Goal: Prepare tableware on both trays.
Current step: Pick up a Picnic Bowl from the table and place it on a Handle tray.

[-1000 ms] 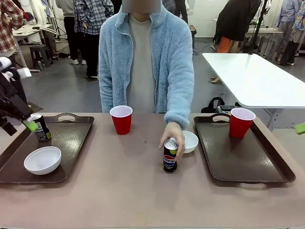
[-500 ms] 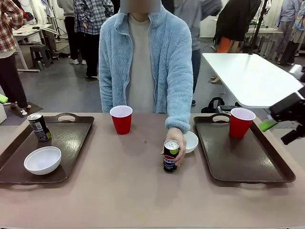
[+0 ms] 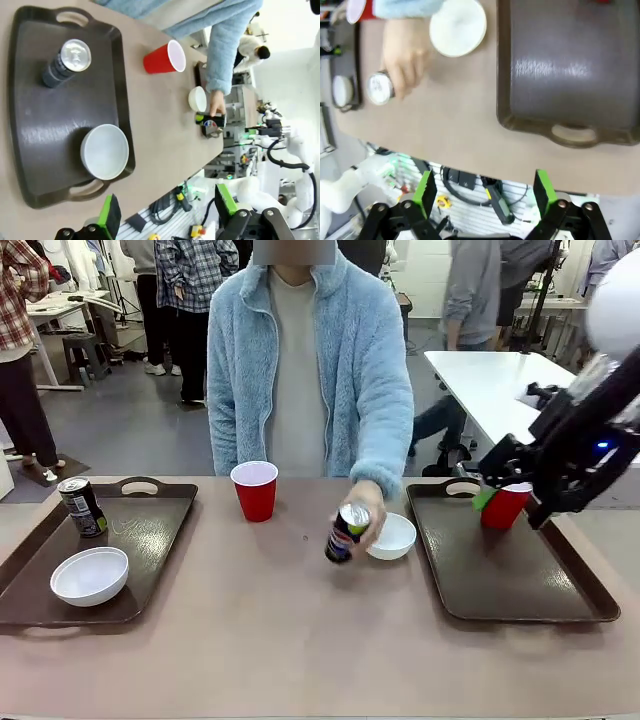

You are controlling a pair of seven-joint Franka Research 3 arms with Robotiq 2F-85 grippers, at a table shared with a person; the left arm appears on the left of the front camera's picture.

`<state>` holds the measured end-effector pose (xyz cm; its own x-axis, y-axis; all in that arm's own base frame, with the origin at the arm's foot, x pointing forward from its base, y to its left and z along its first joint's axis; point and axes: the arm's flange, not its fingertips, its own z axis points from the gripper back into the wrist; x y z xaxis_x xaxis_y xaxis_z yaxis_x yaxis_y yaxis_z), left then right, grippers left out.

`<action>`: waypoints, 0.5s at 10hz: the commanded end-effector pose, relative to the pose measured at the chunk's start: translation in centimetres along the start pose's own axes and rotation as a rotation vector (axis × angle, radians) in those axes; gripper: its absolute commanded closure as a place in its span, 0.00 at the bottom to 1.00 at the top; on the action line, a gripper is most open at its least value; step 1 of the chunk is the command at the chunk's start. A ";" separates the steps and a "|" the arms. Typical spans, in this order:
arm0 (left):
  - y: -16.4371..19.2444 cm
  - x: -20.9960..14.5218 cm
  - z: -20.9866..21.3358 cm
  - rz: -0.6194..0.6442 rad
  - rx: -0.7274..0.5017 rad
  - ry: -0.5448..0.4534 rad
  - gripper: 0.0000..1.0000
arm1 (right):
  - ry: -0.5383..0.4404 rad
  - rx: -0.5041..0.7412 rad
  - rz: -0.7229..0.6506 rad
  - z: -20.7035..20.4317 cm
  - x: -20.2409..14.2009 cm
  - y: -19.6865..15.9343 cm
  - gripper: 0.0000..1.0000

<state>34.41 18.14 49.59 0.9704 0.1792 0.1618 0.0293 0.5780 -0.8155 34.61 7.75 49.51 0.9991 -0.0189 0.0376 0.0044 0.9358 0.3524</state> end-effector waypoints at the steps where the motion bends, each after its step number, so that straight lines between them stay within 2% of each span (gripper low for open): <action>1: 0.7 0.5 0.0 -0.023 -0.053 0.030 0.00 | -0.001 0.014 0.075 -0.4 1.1 0.0 0.00; 2: 0.0 0.0 0.0 0.000 0.000 0.000 0.00 | 0.000 0.000 0.000 0.0 0.0 0.0 0.00; 5: 0.5 0.0 -0.1 0.008 -0.010 0.013 0.00 | 0.005 0.007 0.014 -0.6 0.9 0.2 0.00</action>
<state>34.55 18.13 49.17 0.9743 0.1695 0.1482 0.0245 0.5746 -0.8181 35.25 7.76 49.49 0.9989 -0.0051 0.0461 -0.0121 0.9313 0.3641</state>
